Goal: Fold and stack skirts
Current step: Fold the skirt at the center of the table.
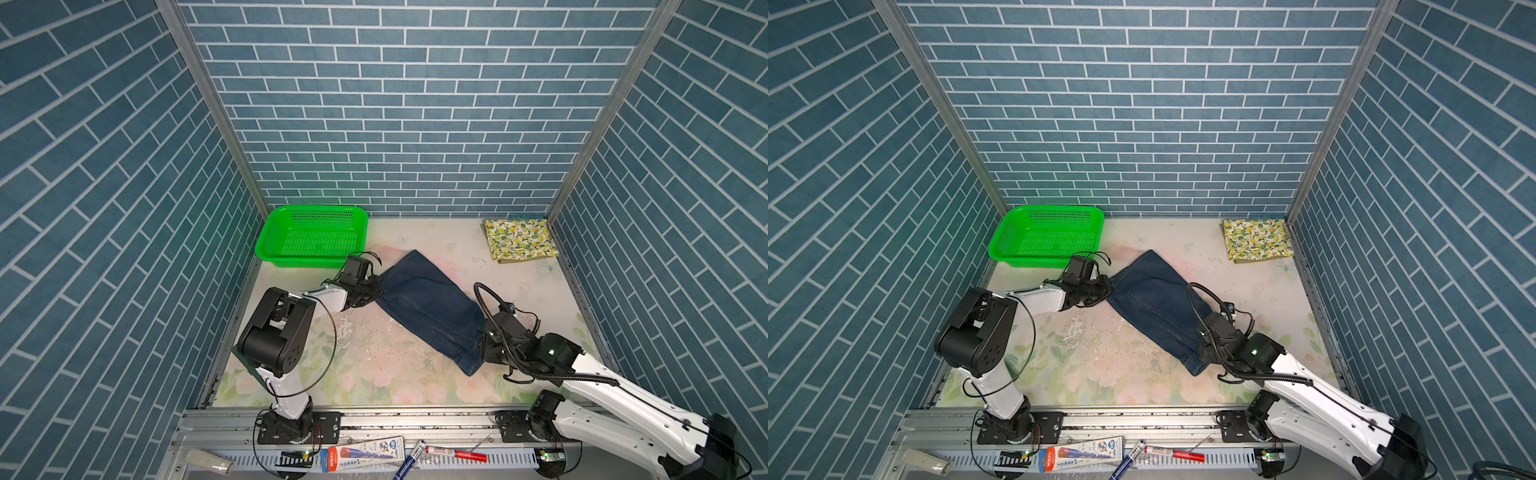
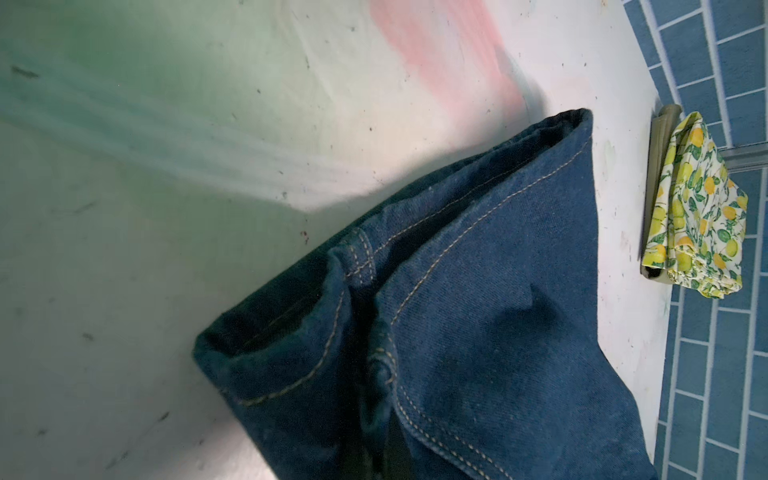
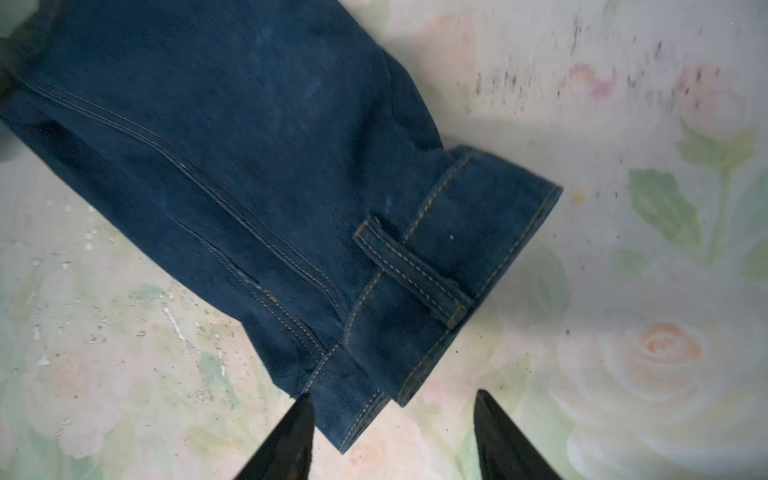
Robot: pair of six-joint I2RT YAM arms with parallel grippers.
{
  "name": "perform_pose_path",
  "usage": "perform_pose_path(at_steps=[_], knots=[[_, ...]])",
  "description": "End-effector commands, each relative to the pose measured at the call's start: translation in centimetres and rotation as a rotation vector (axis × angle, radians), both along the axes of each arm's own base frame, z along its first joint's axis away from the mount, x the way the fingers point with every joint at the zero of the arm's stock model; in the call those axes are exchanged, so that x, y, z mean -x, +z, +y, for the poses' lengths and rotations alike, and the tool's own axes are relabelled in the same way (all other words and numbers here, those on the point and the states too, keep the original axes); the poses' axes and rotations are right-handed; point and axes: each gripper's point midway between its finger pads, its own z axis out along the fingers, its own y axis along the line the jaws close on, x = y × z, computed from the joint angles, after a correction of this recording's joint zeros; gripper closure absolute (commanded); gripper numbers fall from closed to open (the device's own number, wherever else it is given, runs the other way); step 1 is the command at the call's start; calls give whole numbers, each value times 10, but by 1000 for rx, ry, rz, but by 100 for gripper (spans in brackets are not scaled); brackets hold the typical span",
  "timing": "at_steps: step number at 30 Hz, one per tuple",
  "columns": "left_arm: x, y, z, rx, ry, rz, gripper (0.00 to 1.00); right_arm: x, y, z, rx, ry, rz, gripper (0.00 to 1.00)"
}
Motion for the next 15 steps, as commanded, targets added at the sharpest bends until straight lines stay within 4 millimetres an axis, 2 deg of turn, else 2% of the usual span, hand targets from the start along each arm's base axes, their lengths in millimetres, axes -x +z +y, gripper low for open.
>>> perform_pose_path(at_steps=[1,5,11,12,13,15], knots=[[1,-9,1,-9,-11,8,100,2,-11,3,-57,-91,29,41],[-1,-5,-1,-8,-18,2,100,-6,-20,6,-44,-97,10,45],[-6,1,-2,-5,-21,-8,100,-23,-35,31,-89,-72,-17,53],[-6,1,-2,-5,-19,-6,100,-24,-38,32,-82,-71,-12,57],[-7,2,-3,-6,-21,-7,100,-25,-40,33,-68,-68,-7,66],[-8,5,-4,-7,-26,-10,100,-28,-35,30,-43,-63,-22,92]])
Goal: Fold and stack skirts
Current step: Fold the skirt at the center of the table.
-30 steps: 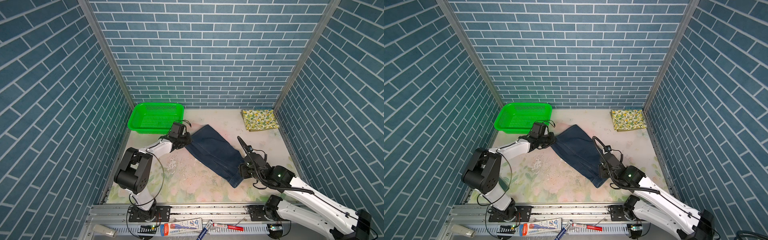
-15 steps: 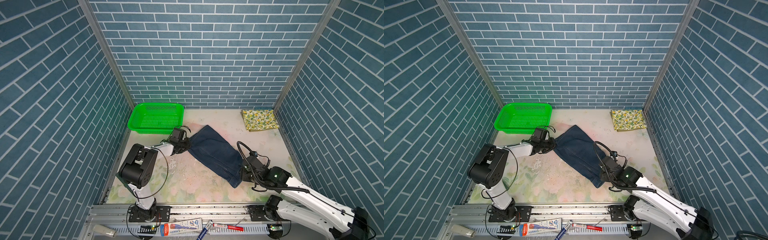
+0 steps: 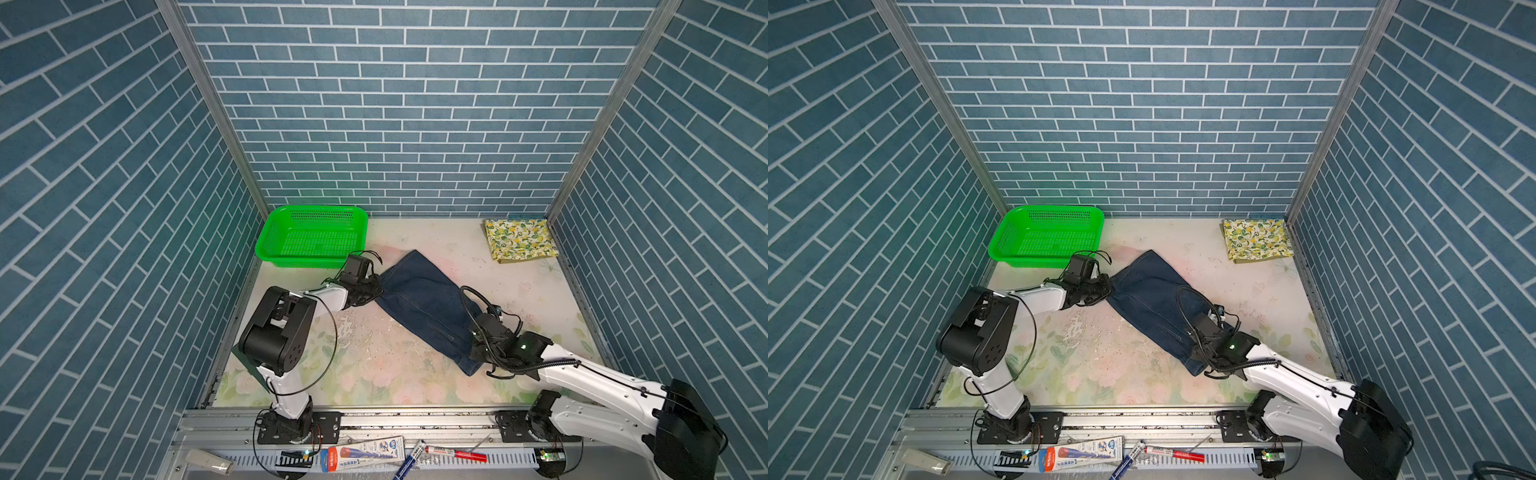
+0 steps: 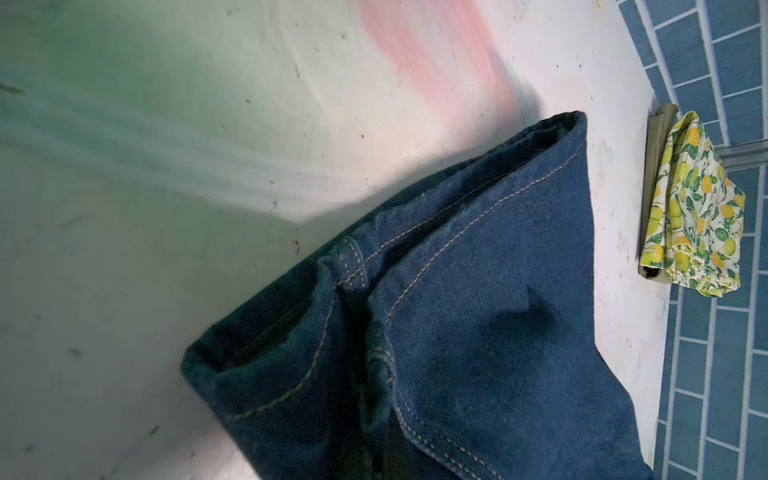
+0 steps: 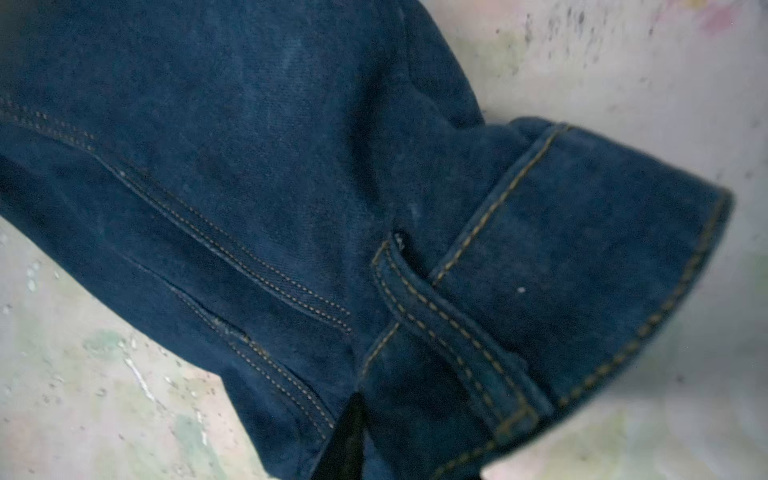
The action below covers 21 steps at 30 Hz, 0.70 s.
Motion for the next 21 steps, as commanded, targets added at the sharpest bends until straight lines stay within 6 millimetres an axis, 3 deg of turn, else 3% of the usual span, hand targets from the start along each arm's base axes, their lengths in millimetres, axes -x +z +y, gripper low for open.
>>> perform_pose_path(at_steps=[1,11,17,21], knots=[[-5,6,-2,-8,-18,-6,100,-10,13,3,-15,-20,-59,100],[-25,43,5,-18,-12,-55,100,-4,82,-21,4,-1,-147,100],[-31,54,23,-35,13,-71,100,-3,106,-4,-3,45,-168,100],[-29,49,31,-44,17,-58,100,2,101,11,6,80,-157,100]])
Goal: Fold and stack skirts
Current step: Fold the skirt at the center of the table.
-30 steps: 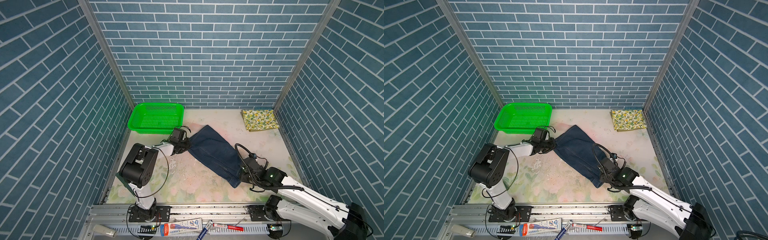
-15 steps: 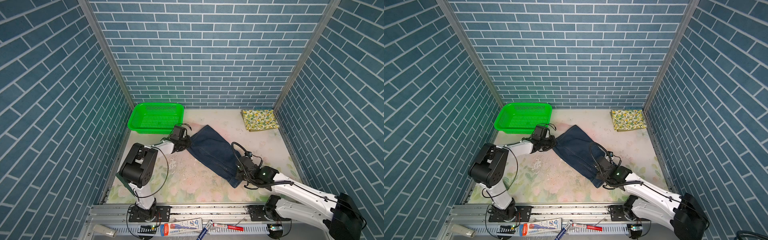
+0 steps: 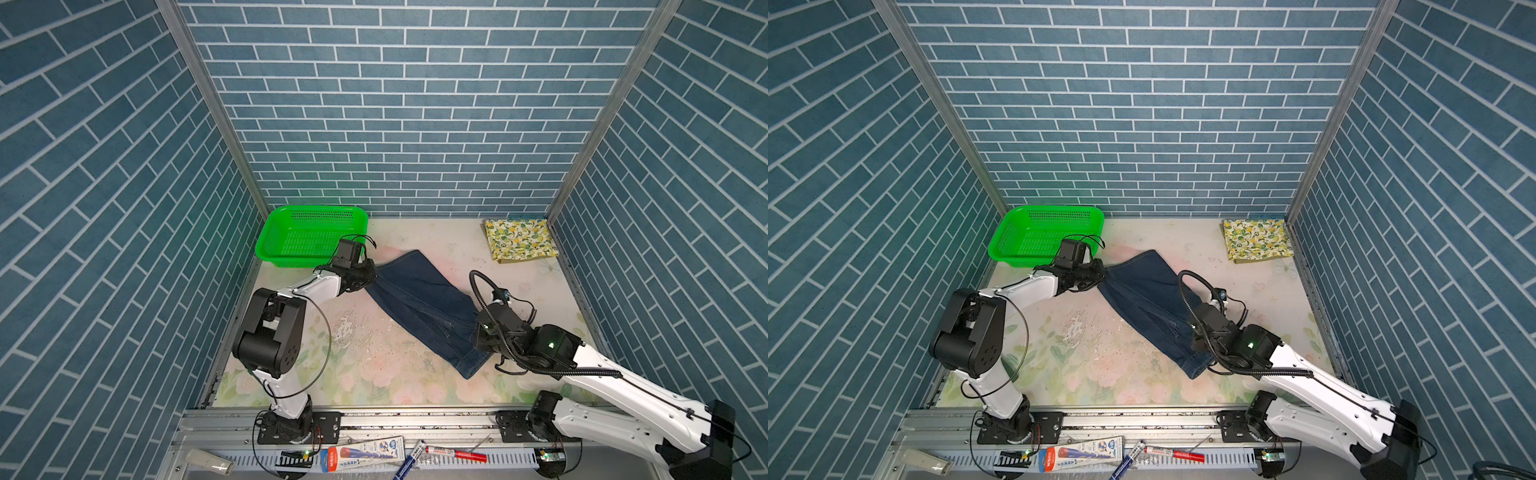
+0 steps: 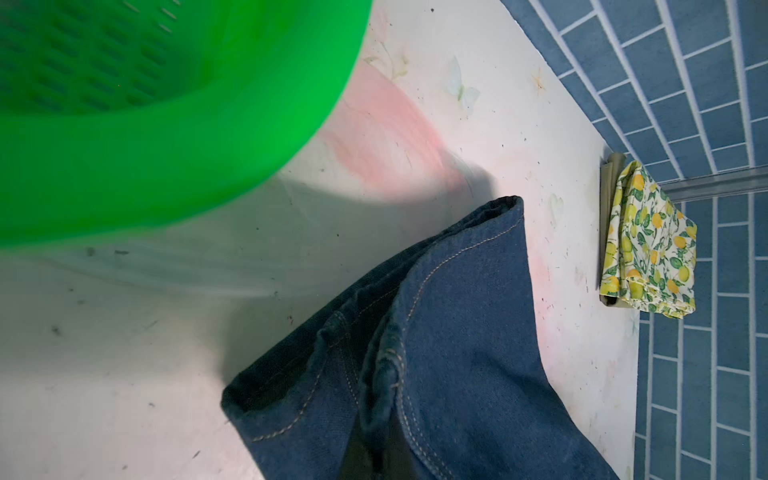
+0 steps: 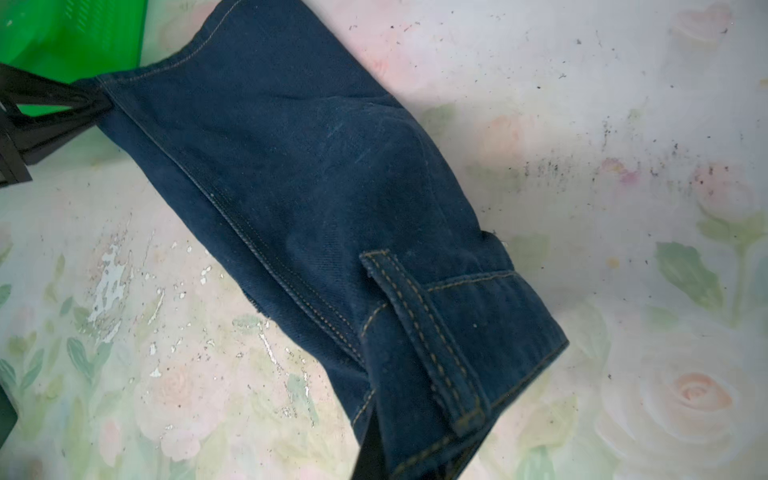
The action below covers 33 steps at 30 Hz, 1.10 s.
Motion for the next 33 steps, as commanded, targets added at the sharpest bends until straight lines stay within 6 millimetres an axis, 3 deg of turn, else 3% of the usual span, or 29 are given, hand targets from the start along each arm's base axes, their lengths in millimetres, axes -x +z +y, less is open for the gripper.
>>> perform_pose_path(at_steps=[1,8,11,15,16,18,20,21,28,33], knots=[[2,1,11,-27,3,1,100,4,-1,4,47,5,2,100],[10,-34,16,-38,1,60,100,27,-67,20,86,25,110,100],[14,-48,19,-58,1,88,100,36,-93,16,80,5,152,100],[14,-61,22,-85,0,113,100,46,-113,9,88,-5,192,100],[15,-63,23,-92,3,121,100,48,-114,9,82,-3,198,99],[15,-65,26,-113,13,126,99,51,-110,6,70,-1,204,81],[15,-62,30,-130,22,120,85,54,-101,1,50,2,197,62],[14,-60,31,-134,25,115,83,54,-94,0,34,4,187,58],[13,-30,32,-156,26,20,31,50,-42,-30,-32,-56,75,44],[21,-18,31,-239,-6,-39,13,45,-46,-39,-49,-163,83,31]])
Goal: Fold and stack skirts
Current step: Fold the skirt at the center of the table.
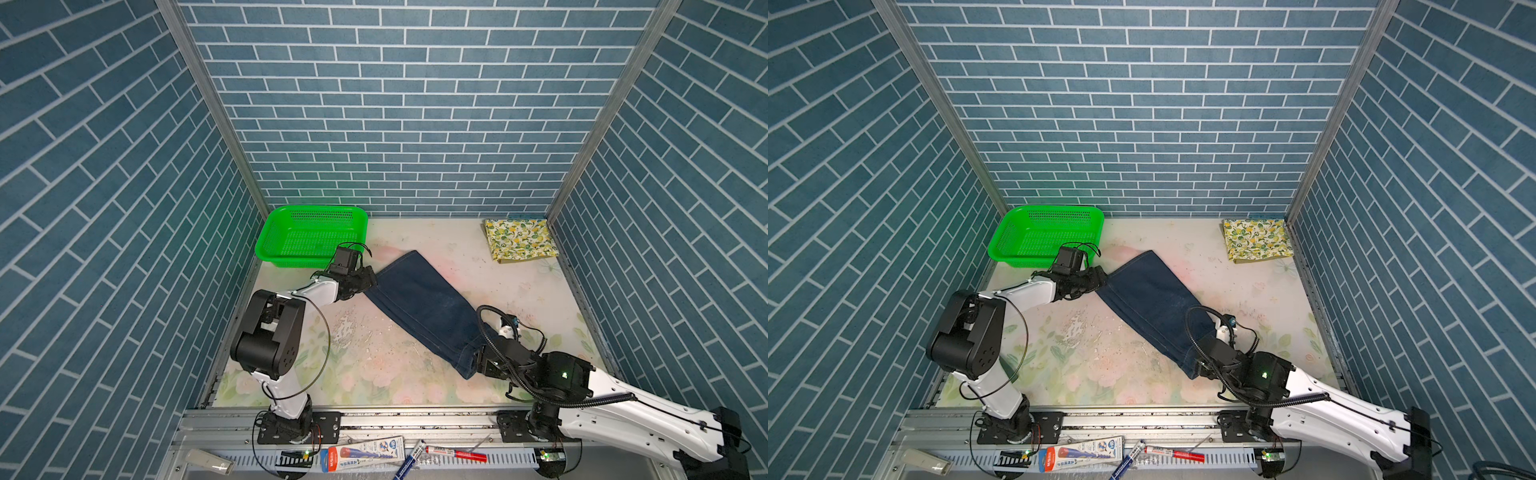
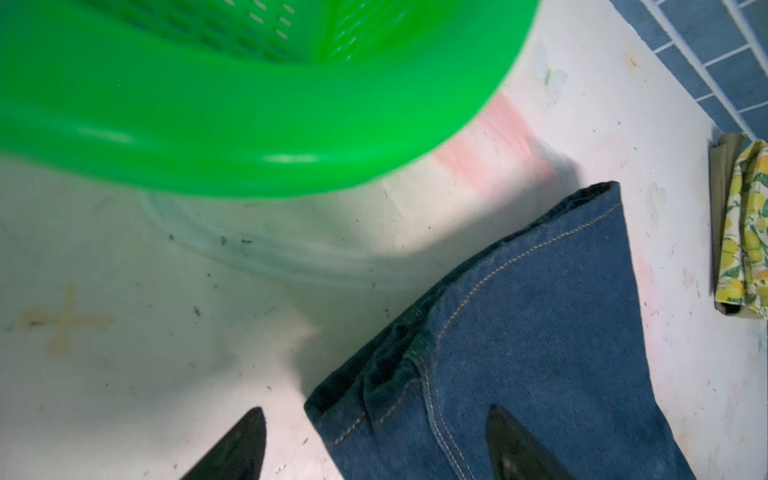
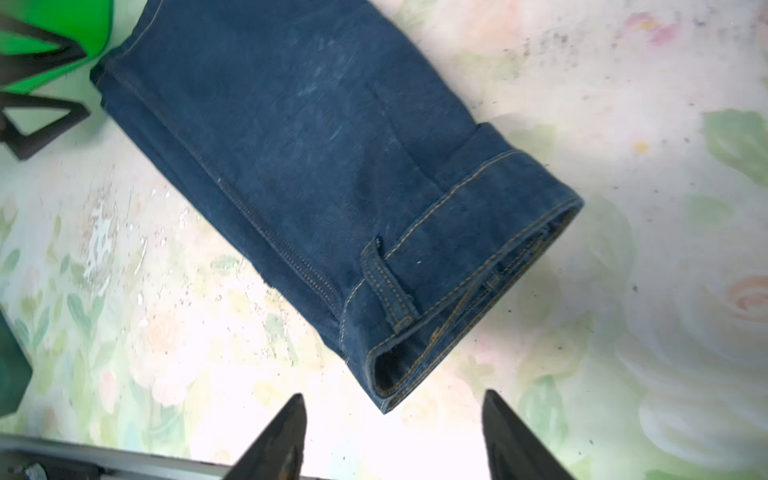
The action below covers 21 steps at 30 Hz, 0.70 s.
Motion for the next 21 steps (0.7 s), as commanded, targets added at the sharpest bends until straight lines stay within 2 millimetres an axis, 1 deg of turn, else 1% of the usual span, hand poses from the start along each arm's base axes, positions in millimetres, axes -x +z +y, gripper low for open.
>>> perform_pose_path(at_steps=[1,2,3,6,8,11,16,21], knots=[[8,10,2,-97,-30,-43,11,-4,-5,-17,28,-127,16,26],[10,12,1,-120,-43,-53,10,-6,-6,-18,12,-159,20,20],[11,14,0,-141,-51,-66,10,-8,-8,-19,-1,-189,20,19],[16,22,-3,-221,-87,-116,9,-15,-12,-21,-80,-267,14,18],[19,30,-11,-296,-131,-160,9,-19,-15,-22,-134,-312,20,17],[20,37,-24,-358,-182,-200,9,-26,-24,-21,-199,-358,37,17],[18,32,-39,-423,-242,-195,9,-35,-47,-13,-265,-401,95,17],[18,28,-46,-424,-264,-187,9,-39,-77,-13,-294,-450,134,16]])
